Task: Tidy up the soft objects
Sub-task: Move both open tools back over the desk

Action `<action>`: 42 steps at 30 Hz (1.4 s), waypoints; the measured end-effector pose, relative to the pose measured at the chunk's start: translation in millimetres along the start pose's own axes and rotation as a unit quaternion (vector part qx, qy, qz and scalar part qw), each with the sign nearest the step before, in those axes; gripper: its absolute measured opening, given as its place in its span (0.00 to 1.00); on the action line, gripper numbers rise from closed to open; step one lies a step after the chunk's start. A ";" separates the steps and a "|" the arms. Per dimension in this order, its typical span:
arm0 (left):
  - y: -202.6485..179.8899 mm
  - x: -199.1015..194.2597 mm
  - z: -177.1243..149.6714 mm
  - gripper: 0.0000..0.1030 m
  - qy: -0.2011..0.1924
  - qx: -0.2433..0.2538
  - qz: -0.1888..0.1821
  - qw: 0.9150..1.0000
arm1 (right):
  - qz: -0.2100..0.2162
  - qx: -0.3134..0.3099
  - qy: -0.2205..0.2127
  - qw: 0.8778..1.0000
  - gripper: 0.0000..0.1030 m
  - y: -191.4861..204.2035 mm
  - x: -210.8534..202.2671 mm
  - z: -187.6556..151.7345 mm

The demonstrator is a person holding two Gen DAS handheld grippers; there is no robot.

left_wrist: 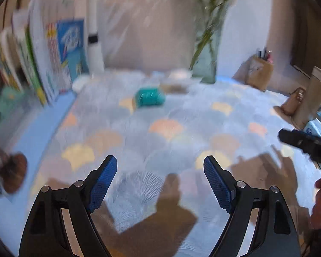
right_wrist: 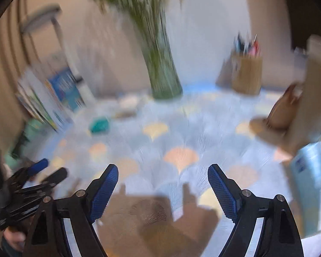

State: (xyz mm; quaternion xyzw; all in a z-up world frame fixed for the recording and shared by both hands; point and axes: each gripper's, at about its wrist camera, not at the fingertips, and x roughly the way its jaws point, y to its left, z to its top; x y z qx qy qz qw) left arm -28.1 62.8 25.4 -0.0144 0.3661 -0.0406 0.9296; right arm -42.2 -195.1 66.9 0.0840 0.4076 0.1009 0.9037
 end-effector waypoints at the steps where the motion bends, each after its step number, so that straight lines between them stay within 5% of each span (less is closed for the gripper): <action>1: 2.5 2.4 1.9 0.78 0.012 -0.010 0.004 1.000 | -0.005 -0.001 0.013 1.000 0.82 1.8 13.5 -4.2; 14: 13.3 -6.6 -6.0 0.80 -0.027 -0.032 0.006 0.999 | -0.109 -0.022 0.082 0.990 0.83 2.9 59.4 -15.5; 17: 20.0 -1.7 -6.1 0.80 -0.013 -0.050 0.007 0.999 | -0.122 -0.024 0.097 0.987 1.00 3.6 65.0 -14.7; 28: 28.1 8.2 -8.6 0.80 0.022 -0.078 -0.006 0.997 | -0.107 -0.035 0.079 0.990 1.00 0.8 60.9 -23.4; 42: 16.1 14.6 -9.7 0.80 0.046 -0.055 0.034 0.997 | -0.108 -0.035 0.079 0.990 1.00 0.9 60.9 -23.7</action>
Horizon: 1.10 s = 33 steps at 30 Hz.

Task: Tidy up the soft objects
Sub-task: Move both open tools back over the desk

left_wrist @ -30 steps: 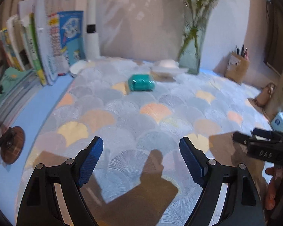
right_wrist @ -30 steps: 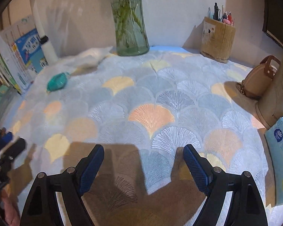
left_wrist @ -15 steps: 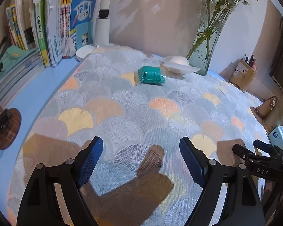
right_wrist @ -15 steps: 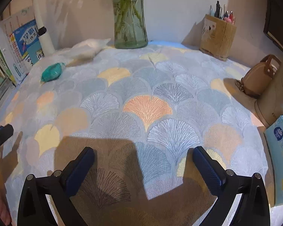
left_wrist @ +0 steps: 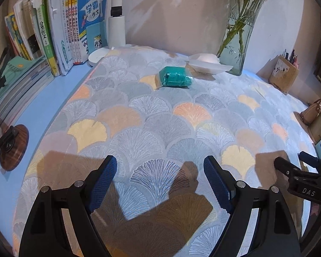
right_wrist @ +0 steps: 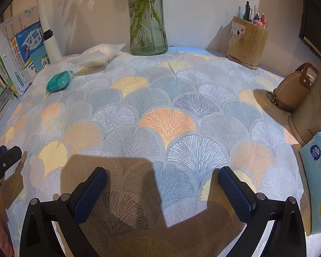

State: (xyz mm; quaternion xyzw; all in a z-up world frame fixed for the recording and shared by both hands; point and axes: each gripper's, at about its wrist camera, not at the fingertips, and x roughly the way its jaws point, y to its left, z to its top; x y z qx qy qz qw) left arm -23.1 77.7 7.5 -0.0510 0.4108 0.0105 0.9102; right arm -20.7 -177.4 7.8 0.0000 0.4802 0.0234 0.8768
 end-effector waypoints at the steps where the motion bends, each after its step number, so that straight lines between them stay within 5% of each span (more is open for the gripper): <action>1: -1.2 0.0 -0.1 0.80 0.000 0.003 -0.001 1.000 | 0.000 0.000 0.000 1.000 1.00 0.0 0.0 0.0; 11: -17.3 4.1 -2.4 0.80 0.012 0.047 0.016 0.999 | 0.000 0.000 0.000 1.000 1.00 0.3 -0.1 -0.1; 33: -11.0 4.3 0.5 0.80 0.027 0.022 -0.003 0.999 | 0.000 0.000 0.000 1.000 1.00 0.1 0.2 -0.4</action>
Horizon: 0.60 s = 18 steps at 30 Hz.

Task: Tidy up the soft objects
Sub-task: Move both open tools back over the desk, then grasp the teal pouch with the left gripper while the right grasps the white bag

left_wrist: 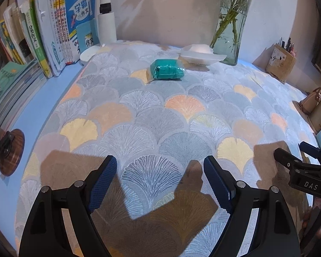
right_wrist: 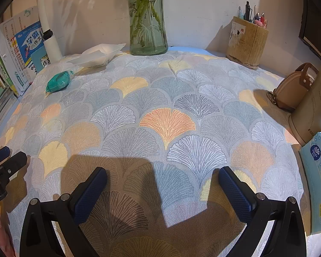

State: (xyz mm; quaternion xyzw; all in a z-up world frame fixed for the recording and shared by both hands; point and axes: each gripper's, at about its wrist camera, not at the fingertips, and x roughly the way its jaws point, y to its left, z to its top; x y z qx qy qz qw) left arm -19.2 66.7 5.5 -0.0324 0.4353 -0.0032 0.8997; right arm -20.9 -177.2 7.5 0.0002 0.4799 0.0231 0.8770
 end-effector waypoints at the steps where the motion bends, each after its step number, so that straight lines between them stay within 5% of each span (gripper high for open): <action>1: 0.6 -0.3 2.5 0.80 0.008 0.000 -0.007 1.000 | 0.001 0.001 0.001 1.000 1.00 -0.3 0.0 0.1; 10: -2.1 -18.2 71.4 0.80 -0.013 0.034 -0.050 0.998 | 0.031 -0.037 0.093 0.994 1.00 -0.4 -0.6 5.4; 16: 0.2 33.4 115.3 0.80 -0.004 0.017 -0.066 0.998 | 0.024 -0.032 0.214 0.976 1.00 3.7 22.4 34.4; 18: 4.3 57.1 123.4 0.80 0.010 0.001 -0.073 0.997 | 0.039 -0.011 0.209 0.977 0.96 1.2 23.9 52.2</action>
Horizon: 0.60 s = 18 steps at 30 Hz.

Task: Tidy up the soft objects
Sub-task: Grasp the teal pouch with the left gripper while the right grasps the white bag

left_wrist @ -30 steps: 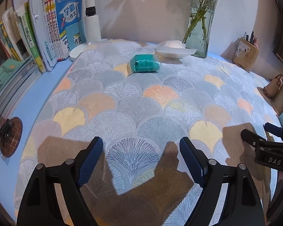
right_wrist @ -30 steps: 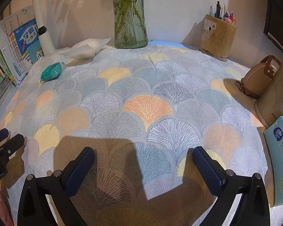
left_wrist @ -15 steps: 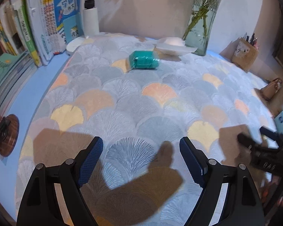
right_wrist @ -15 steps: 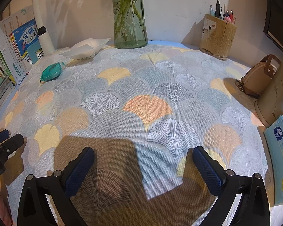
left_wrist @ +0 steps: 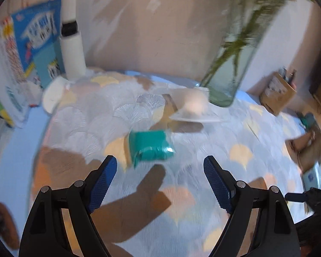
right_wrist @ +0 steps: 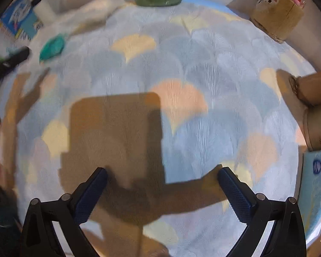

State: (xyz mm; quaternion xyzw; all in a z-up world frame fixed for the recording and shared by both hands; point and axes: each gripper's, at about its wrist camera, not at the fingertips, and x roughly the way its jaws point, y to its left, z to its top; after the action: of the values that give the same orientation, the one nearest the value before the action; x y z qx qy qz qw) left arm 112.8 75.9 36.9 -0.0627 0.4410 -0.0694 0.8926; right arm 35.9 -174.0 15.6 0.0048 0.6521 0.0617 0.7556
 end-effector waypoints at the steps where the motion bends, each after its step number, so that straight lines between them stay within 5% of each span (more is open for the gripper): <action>1: 2.3 9.9 3.6 0.80 0.011 -0.001 0.003 1.000 | 0.007 0.007 -0.012 1.000 0.94 -0.2 -5.0 8.3; 4: 8.5 30.2 9.4 0.80 0.028 -0.001 -0.005 1.000 | 0.063 0.039 -0.057 0.996 0.94 1.7 -26.3 51.0; 9: 6.7 34.8 2.5 0.79 -0.003 0.012 0.008 1.000 | 0.192 0.109 -0.115 0.968 0.94 10.6 -24.8 129.9; 14: 11.0 37.1 3.0 0.78 -0.001 -0.002 0.001 1.000 | 0.161 0.086 -0.104 0.978 0.94 49.4 4.8 174.4; 18: 10.4 35.1 -0.3 0.53 -0.004 0.006 0.000 1.000 | 0.150 0.073 -0.097 0.981 0.91 70.1 27.2 189.1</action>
State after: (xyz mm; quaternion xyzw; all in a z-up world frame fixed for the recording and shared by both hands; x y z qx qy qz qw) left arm 134.4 79.8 7.6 -0.0576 0.4374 -0.0713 0.8946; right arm 220.1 -87.9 23.2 0.1635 0.5700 0.1256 0.7954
